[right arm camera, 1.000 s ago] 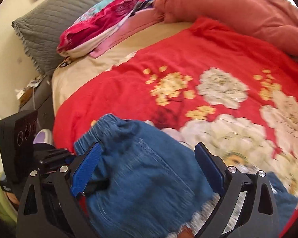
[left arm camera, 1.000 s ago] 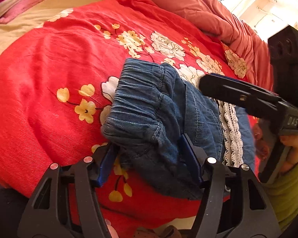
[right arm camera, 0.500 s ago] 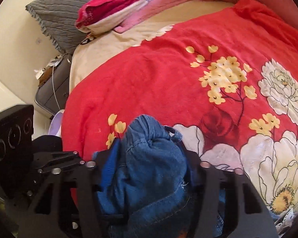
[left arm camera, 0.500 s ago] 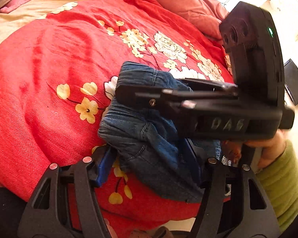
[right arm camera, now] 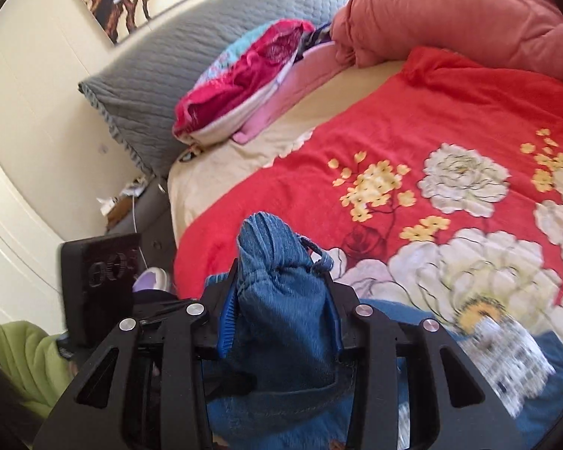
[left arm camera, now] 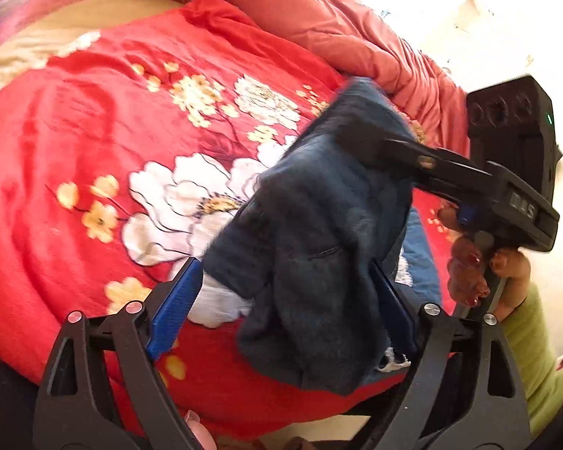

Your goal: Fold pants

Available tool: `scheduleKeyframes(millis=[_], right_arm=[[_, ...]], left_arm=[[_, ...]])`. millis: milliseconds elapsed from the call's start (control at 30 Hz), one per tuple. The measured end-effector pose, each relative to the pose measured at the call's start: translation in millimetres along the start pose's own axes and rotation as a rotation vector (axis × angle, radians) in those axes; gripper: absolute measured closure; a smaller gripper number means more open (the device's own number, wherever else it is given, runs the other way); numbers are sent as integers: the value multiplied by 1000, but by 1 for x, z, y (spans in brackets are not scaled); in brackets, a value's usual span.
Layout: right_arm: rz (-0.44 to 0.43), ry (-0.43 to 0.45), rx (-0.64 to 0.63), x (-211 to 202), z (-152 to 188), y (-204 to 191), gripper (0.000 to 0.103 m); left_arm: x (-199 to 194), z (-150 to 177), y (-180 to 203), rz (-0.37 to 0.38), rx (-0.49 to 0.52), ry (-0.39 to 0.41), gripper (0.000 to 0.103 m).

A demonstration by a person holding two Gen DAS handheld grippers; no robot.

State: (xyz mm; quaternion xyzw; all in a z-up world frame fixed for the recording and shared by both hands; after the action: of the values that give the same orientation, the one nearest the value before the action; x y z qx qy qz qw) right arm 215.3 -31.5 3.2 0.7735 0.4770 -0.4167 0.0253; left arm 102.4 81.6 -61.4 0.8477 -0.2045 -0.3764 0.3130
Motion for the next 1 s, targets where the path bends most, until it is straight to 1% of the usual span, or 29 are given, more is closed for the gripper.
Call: scheduleKeyframes(millis=[100,167,200,233,267,300,367,500,533,567,600,667,700,733,800,867,933,967,1000], right_arm=[[-7,35,8,-18,6,6,67],[-11,50,15,-25,10,10,67],[-9,60,19,-29,12,13,67],[-10,68,26,-34,14,17,67],[-8,75,33,-38,15,20,67],[-4,82,38,-42,17,23,67],[-6,102,53,-52,19,32,67],[5,150,93,-75,28,54,67],[4,160,108,-80,30,60,64],[6,167,119,-85,33,65,64],[5,176,133,-90,37,71,60],[-2,187,159,-97,44,79,39],[0,199,177,-102,49,85,33],[-1,213,203,-109,56,93,28],[15,215,247,-119,69,107,28],[61,224,283,-129,85,119,26],[163,216,303,-138,101,128,23],[201,215,307,-141,107,128,23],[219,213,307,-142,110,127,23]], left_arm=[[4,3,5,48,-16,-2,22],[8,4,14,106,-17,-10,23],[9,5,22,160,-24,-12,25],[10,5,27,193,-29,-11,27],[10,5,33,219,-31,-8,32],[12,4,41,236,-33,-2,34],[16,4,53,233,-32,2,35],[27,4,89,226,34,5,35],[31,4,94,225,44,3,35],[33,6,99,223,54,3,35],[38,8,106,216,71,5,35],[44,11,115,209,109,13,33],[47,15,122,204,149,14,30],[52,17,126,204,176,10,30],[58,28,133,230,224,-25,29],[63,36,139,260,242,-53,29],[70,48,146,275,278,-90,29],[75,54,149,273,295,-109,29],[80,62,152,266,316,-132,29]])
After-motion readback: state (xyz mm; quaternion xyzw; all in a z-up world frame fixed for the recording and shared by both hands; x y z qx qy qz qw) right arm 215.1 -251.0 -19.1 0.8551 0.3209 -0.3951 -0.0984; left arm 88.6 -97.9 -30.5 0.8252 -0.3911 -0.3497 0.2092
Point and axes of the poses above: each gripper's, at about its wrist camera, not at the fingertips, and x roughly the way its jaws point, y to its right, z to its underside, the point moved 3 cm from there along x, roughly the way its jaws point, and after that the axes turned 12 degrees about z, right-handed, at the moved point
